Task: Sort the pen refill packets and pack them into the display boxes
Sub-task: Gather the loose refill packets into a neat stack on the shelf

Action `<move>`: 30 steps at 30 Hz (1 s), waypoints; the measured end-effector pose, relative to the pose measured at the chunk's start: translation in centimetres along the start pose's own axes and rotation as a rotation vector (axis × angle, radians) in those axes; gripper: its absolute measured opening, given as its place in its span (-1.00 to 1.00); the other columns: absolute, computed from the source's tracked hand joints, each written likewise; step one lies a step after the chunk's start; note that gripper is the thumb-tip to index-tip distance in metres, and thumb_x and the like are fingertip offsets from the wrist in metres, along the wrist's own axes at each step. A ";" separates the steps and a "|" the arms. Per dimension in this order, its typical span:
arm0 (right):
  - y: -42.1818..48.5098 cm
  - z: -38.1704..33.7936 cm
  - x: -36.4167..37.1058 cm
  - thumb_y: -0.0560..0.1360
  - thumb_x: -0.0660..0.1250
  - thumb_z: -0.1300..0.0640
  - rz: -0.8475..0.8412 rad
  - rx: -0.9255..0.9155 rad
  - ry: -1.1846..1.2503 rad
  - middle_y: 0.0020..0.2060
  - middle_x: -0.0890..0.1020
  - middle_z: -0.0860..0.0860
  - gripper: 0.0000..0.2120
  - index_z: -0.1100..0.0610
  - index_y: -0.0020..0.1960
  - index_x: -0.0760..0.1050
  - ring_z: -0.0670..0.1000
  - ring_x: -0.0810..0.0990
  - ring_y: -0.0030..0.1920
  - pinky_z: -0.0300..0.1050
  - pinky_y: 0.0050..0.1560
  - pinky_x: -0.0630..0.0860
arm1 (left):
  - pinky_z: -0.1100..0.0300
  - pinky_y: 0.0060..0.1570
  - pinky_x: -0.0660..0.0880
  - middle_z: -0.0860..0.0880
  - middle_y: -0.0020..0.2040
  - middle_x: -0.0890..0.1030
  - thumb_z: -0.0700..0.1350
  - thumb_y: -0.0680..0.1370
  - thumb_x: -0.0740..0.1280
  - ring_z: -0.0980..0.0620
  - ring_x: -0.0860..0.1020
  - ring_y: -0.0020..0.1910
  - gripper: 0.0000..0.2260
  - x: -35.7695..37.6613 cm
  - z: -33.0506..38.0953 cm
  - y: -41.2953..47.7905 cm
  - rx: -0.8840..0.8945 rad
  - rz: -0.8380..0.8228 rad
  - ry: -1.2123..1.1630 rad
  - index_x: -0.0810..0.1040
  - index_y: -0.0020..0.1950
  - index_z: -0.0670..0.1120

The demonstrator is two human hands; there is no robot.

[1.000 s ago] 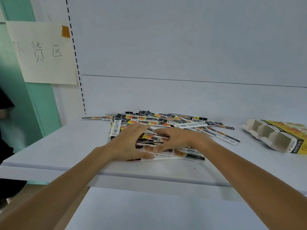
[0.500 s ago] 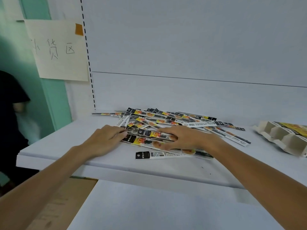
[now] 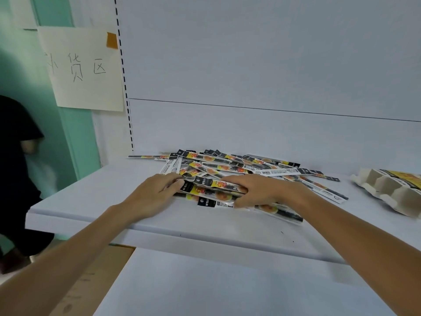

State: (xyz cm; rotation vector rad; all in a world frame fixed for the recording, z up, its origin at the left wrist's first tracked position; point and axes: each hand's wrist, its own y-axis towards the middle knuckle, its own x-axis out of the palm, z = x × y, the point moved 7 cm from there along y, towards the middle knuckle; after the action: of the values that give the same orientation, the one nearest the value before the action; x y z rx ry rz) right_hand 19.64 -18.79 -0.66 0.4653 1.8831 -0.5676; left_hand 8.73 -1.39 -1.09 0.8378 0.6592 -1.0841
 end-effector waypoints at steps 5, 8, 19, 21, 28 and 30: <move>0.1 0.0 0.2 0.52 0.19 0.14 -0.041 -0.008 -0.097 0.13 0.51 -0.01 -0.37 -0.15 0.49 0.02 -0.13 0.46 -0.01 -0.17 0.02 0.41 | 0.30 0.16 0.16 0.06 0.39 0.39 0.11 0.62 0.02 0.18 0.32 0.24 -0.60 -0.3 -1.3 0.1 -0.070 0.010 -0.157 0.37 0.40 0.02; 0.0 0.2 0.7 0.55 0.17 0.00 -0.015 -0.035 -0.136 0.47 0.23 -0.02 -0.41 -0.13 0.50 0.00 0.01 0.25 0.41 0.00 0.38 0.22 | 0.24 0.38 0.08 0.13 0.45 0.29 0.27 0.55 -0.04 0.15 0.23 0.42 -0.46 0.2 -1.3 0.7 -0.113 0.020 -0.341 0.26 0.46 0.06; -0.2 -1.2 1.4 0.38 0.12 -0.43 0.166 -0.015 -0.245 0.39 0.31 0.02 -0.15 -0.16 0.50 -0.19 0.04 0.25 0.38 0.11 0.36 0.22 | 0.18 0.33 0.11 0.04 0.51 0.20 0.21 0.60 -0.06 0.09 0.18 0.45 -0.47 2.9 1.7 1.6 -0.105 -0.047 -0.216 0.12 0.51 0.00; 0.2 -1.5 1.5 0.38 0.11 -0.44 0.170 -0.014 -0.255 0.44 0.25 -0.01 -0.14 -0.12 0.51 -0.13 0.03 0.22 0.42 0.11 0.37 0.21 | 0.13 0.36 0.13 0.02 0.51 0.20 0.22 0.59 -0.04 0.05 0.18 0.47 -0.46 3.4 2.4 1.7 -0.086 -0.065 -0.192 0.11 0.51 0.00; -0.3 -1.7 0.3 0.33 0.16 -0.46 0.256 0.004 -0.285 0.39 0.35 -0.01 -0.07 -0.03 0.52 -0.06 0.00 0.39 0.29 -0.01 0.26 0.29 | 0.18 0.11 0.34 0.02 0.25 0.49 0.19 0.56 0.14 0.06 0.43 0.21 -0.56 3.7 2.0 2.4 -0.013 -0.088 0.015 0.43 0.32 -0.03; -1.1 -1.2 -0.9 0.32 0.13 -0.48 0.329 0.008 -0.341 0.41 0.33 -0.04 -0.11 -0.06 0.50 0.03 -0.02 0.33 0.36 0.06 0.39 0.17 | 0.15 0.22 0.33 0.02 0.35 0.42 0.19 0.55 0.16 0.05 0.38 0.30 -0.52 3.7 1.8 2.1 0.010 -0.086 0.018 0.35 0.40 -0.01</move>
State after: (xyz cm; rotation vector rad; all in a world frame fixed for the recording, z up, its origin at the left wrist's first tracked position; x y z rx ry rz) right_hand 18.45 -19.09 0.70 0.6271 1.4424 -0.4049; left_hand 12.11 -4.24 -2.61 0.8353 0.7105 -1.1592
